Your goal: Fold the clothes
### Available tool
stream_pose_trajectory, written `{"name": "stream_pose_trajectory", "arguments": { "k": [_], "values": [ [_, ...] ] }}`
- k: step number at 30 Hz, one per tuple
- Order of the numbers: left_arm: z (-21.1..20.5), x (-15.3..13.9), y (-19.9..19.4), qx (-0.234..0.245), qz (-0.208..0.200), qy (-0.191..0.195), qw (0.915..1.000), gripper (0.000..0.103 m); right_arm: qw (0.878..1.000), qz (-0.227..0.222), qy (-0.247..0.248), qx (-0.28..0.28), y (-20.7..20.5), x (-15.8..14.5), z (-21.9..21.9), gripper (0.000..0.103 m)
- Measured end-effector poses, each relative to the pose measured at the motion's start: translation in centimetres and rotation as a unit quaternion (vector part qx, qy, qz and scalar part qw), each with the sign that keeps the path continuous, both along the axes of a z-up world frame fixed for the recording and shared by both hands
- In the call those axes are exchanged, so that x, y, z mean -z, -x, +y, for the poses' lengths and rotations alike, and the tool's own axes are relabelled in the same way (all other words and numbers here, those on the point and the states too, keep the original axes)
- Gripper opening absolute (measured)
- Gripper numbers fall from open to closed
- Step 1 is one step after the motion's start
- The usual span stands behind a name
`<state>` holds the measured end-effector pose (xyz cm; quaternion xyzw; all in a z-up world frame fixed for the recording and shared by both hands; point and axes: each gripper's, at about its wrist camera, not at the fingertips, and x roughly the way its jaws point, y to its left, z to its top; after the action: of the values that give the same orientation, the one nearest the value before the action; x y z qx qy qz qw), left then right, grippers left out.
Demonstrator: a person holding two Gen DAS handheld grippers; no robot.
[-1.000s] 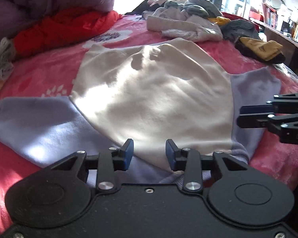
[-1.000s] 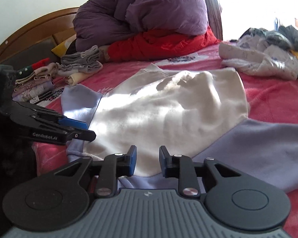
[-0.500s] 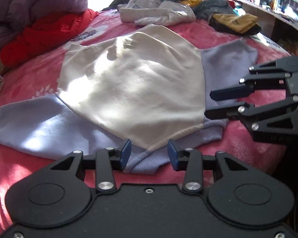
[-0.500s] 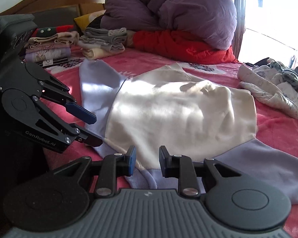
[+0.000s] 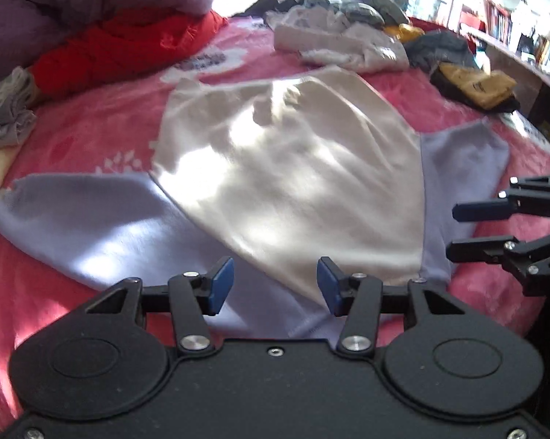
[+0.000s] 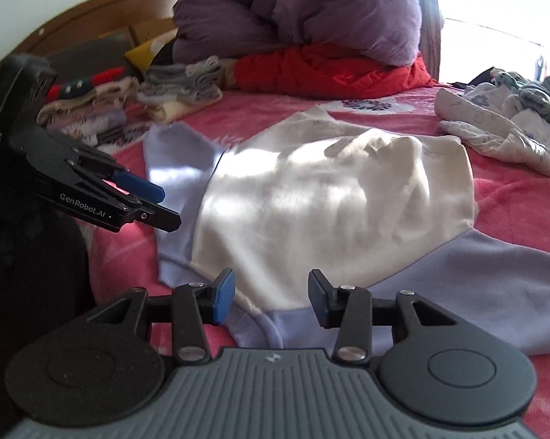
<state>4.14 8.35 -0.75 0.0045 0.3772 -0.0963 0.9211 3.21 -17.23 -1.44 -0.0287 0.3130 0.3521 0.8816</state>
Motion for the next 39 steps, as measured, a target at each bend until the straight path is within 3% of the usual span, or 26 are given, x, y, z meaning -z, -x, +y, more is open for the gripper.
{"name": "stream_pose_trajectory", "arguments": {
  "k": [7,11,16,19,25,28,30,31,32,35,37,39],
  "values": [
    [3.8,-1.6,-10.2,-0.075,-0.049,0.093,0.9916,0.04,0.989,0.004,-0.087,0.122,-9.0,-1.3,-3.0,0.045],
    [4.8,-1.5,-16.1,-0.103,-0.067,0.07,0.99,0.036,0.985,-0.025,-0.063,0.159,-15.1,-1.1,-3.0,0.044],
    [7.1,0.4,-22.5,-0.103,-0.049,0.1,0.9885,0.036,0.982,-0.008,-0.048,0.184,-22.2,0.0,-3.4,0.044],
    [8.1,1.7,-25.9,-0.098,-0.027,0.1,0.9898,0.036,0.981,0.029,-0.06,0.185,-26.4,0.9,-4.3,0.05],
    [10.2,3.6,-29.7,-0.074,0.012,0.156,0.9848,0.036,0.972,0.107,-0.106,0.179,-31.9,3.2,-6.2,0.05],
    [10.2,4.6,-30.8,-0.059,0.031,0.165,0.984,0.036,0.967,0.135,-0.117,0.182,-33.6,4.7,-6.6,0.05],
    [10.4,5.4,-31.5,-0.05,0.045,0.179,0.9816,0.031,0.959,0.16,-0.163,0.167,-34.3,5.8,-7.1,0.043],
    [10.7,5.8,-31.7,-0.048,0.051,0.196,0.978,0.01,0.954,0.173,-0.188,0.159,-34.7,6.3,-7.4,0.03],
    [11.7,6.3,-31.7,-0.058,0.06,0.238,0.9676,0.008,0.946,0.186,-0.218,0.154,-34.9,6.8,-7.9,0.008],
    [15.2,8.8,-32.0,-0.105,0.096,0.363,0.9211,0.008,0.905,0.223,-0.322,0.166,-35.2,9.0,-10.9,0.008],
    [15.5,9.2,-32.0,-0.104,0.102,0.369,0.9179,0.008,0.875,0.253,-0.36,0.202,-35.3,11.4,-12.8,0.007],
    [15.6,9.3,-32.1,-0.106,0.107,0.373,0.9155,0.008,0.884,0.254,-0.338,0.198,-35.6,11.1,-12.3,0.007]
  ]
}}
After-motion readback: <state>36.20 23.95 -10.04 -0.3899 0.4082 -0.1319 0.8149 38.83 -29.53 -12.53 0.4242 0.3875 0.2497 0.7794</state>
